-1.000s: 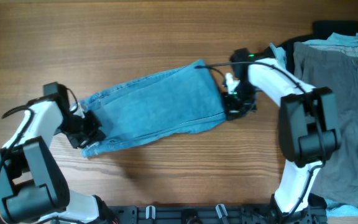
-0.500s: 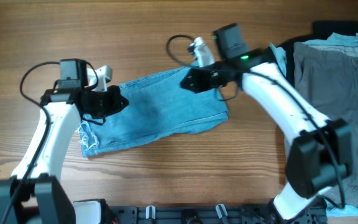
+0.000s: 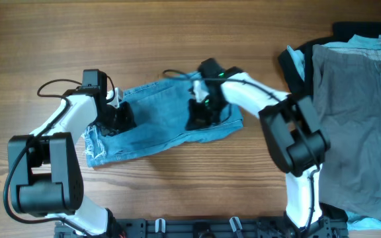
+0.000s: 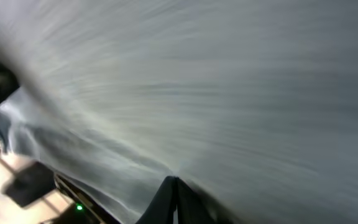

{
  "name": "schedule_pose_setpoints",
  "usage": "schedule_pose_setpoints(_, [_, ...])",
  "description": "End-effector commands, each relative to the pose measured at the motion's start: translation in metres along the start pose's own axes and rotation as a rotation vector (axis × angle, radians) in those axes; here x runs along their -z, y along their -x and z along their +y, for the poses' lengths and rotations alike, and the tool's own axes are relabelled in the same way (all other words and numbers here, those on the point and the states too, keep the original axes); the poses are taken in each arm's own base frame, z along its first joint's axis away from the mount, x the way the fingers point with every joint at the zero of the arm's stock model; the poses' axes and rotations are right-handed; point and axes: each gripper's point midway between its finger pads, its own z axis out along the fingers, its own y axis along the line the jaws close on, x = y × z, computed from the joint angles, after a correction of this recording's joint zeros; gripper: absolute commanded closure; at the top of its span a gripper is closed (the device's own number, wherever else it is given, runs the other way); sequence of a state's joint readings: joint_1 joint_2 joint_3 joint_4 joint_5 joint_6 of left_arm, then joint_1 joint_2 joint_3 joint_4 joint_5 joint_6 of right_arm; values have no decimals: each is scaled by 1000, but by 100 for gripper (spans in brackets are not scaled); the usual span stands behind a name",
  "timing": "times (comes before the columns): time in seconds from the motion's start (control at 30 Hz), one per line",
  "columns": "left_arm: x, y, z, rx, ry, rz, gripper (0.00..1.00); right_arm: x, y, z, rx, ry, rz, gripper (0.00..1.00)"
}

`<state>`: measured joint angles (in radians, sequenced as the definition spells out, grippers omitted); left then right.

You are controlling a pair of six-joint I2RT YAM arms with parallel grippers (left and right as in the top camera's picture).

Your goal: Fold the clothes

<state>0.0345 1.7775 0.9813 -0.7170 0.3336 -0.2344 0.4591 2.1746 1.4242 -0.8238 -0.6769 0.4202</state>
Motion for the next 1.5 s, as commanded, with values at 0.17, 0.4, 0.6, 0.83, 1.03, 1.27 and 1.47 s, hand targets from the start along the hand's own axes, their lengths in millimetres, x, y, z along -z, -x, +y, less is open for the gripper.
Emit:
schedule_pose_setpoints(0.17, [59,16,23,90,105,-36,75,92,50,-106,-170,-140,-228,89])
schedule_pose_setpoints(0.4, [154,19,39,136,176,-175,56,152,43,-53,108,-93,-356,85])
schedule_pose_setpoints(0.6, [162,13,73,289,127,-183,19,129,9,36,349,-72,-337,77])
schedule_pose_setpoints(0.83, [96,-24,86,273,94,-54,13,39,8,48,264,-190,-262,79])
schedule_pose_setpoints(1.03, [52,-40,90,191,35,-43,23,-33,1,27,191,-134,-74,81])
schedule_pose_setpoints(1.27, [30,-47,91,138,2,-62,32,-42,2,20,183,-141,-58,82])
schedule_pose_setpoints(1.47, [10,-53,90,124,-47,-93,96,-42,5,21,192,-136,-67,82])
